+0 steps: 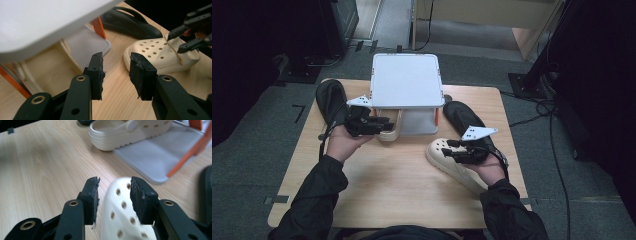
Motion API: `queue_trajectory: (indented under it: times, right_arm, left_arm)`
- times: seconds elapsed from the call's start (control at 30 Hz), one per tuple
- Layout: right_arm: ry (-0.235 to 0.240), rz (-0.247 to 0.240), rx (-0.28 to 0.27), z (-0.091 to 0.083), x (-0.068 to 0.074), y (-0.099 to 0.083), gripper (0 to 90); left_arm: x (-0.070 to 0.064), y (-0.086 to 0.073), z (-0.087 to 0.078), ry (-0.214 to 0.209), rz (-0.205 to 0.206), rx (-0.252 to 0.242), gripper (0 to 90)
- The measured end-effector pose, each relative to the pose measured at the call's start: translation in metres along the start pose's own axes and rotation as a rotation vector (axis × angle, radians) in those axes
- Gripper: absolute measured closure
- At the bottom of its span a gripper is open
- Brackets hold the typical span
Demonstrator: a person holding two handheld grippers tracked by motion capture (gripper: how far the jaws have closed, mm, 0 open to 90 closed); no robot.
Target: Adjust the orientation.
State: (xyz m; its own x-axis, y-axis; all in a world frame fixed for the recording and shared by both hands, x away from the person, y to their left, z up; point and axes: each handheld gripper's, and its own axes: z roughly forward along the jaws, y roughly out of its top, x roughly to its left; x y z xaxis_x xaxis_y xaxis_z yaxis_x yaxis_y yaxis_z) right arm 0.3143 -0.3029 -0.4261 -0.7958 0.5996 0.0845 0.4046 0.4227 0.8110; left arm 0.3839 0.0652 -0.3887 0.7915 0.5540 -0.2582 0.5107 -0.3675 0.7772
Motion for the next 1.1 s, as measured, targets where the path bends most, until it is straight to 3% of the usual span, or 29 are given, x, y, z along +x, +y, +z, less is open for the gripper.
queue_trajectory:
  times: [0.43,0.6,0.67,0.77,0.93,1.1]
  right_arm:
    - [-0.048,0.039,-0.015,-0.023,-0.013,-0.021,57.2]
    - [-0.086,0.065,-0.023,-0.033,-0.02,-0.028,52.6]
    - [-0.077,0.096,-0.038,-0.035,-0.023,-0.031,51.5]
    - [-0.078,0.092,-0.048,-0.038,-0.022,-0.033,51.1]
    - [-0.119,0.072,-0.003,-0.046,-0.022,-0.041,51.1]
    - [-0.124,0.072,0.028,-0.043,-0.025,-0.049,51.0]
  left_arm:
    - [-0.02,-0.018,0.024,-0.049,0.006,0.007,68.0]
    - [-0.024,-0.02,0.038,-0.064,0.031,0.017,67.6]
    - [-0.025,-0.021,0.043,-0.075,0.032,0.022,67.5]
    - [-0.026,-0.02,0.05,-0.081,0.04,0.023,66.7]
    - [-0.026,-0.019,0.056,-0.093,0.05,0.027,69.0]
    - [-0.025,-0.018,0.059,-0.099,0.049,0.02,69.5]
